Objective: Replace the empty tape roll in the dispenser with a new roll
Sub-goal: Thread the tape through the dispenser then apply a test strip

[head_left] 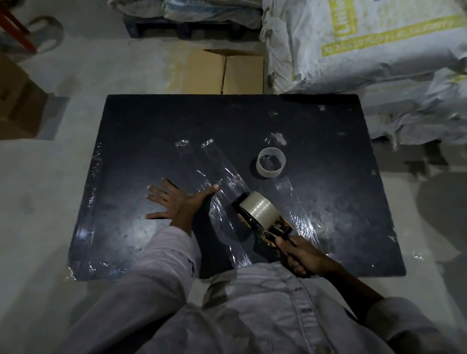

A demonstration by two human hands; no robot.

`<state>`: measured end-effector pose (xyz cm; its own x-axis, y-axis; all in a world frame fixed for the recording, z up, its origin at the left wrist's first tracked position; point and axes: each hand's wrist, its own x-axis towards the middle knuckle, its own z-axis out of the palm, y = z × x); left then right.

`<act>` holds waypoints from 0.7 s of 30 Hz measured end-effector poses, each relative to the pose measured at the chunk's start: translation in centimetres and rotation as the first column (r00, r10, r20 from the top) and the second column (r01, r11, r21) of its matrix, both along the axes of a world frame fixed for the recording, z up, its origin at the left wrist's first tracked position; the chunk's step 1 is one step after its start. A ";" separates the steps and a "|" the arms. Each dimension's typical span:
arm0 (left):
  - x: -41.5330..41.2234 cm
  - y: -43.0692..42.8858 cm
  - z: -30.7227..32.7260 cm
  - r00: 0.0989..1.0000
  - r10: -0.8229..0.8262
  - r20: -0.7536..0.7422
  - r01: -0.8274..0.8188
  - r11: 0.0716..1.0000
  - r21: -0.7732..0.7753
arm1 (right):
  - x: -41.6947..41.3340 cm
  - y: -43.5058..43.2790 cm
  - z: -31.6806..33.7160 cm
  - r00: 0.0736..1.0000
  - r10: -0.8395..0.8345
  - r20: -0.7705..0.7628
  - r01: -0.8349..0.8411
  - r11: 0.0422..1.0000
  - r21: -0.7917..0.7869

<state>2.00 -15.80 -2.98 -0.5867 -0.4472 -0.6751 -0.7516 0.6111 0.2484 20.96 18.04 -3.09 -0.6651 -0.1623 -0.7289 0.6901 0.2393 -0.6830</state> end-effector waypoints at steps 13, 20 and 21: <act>0.5 0.0 -0.7 0.999 -0.026 -0.030 0.025 0.999 -0.036 | 0.4 -1.1 -0.3 0.975 0.006 -0.222 0.034 0.984 0.177; 0.6 -0.3 -1.2 0.995 -0.016 -0.101 0.010 0.998 -0.059 | 1.8 -0.6 -0.9 0.966 -0.079 -0.247 0.116 0.984 0.138; 0.6 -0.3 -1.2 0.993 -0.015 -0.118 0.009 0.998 -0.059 | 2.6 0.1 -1.1 0.967 -0.103 -0.233 0.134 0.983 0.124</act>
<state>2.63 -16.12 -4.20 -0.6667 -0.4761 -0.5734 -0.7114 0.6359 0.2991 23.57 18.13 -4.18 -0.8226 0.0189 -0.5684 0.5520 0.2672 -0.7899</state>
